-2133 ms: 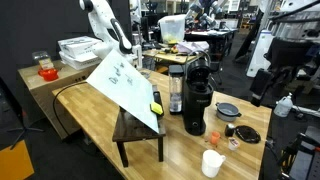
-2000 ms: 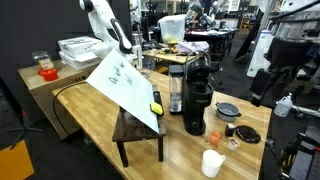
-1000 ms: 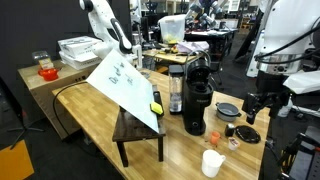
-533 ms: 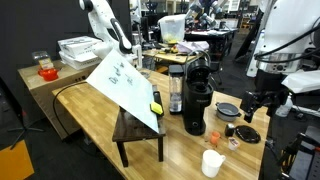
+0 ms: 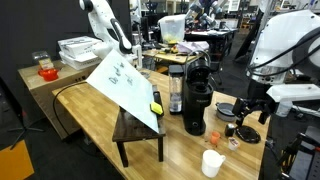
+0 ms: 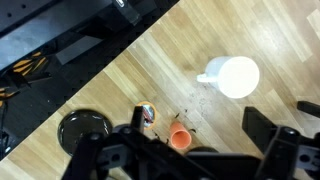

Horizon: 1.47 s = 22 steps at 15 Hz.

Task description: Pick the small tin on the table, put it in the coffee maker then close it

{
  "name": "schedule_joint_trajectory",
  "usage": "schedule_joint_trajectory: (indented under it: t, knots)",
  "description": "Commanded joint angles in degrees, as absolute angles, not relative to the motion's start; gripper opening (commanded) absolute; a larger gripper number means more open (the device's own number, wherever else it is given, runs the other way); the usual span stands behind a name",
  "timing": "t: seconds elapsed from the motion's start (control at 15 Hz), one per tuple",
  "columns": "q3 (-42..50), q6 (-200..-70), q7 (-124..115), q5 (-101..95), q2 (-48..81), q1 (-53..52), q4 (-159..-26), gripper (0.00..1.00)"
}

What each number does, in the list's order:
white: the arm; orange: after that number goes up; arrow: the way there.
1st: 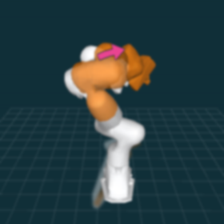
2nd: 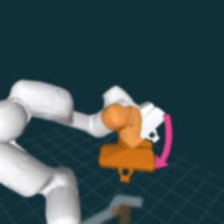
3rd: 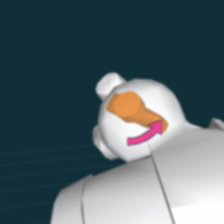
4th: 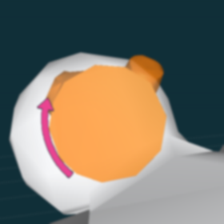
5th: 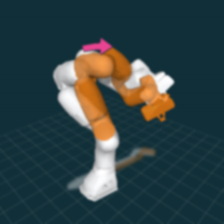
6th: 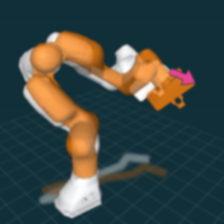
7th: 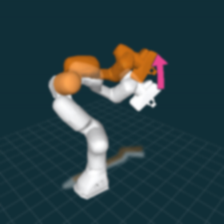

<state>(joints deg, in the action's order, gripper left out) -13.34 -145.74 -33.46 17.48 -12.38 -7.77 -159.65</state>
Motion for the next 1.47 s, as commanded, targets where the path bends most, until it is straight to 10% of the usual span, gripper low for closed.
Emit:
schedule_joint_trajectory:
  t: [0.0, 1.4]
  knots:
    - [-11.8, -150.2, -32.2, 21.2, -4.6, -8.5, -158.9, 1.0]
    - [-8.0, -159.4, -31.9, 18.3, 9.2, -7.5, -155.1, 1.0]
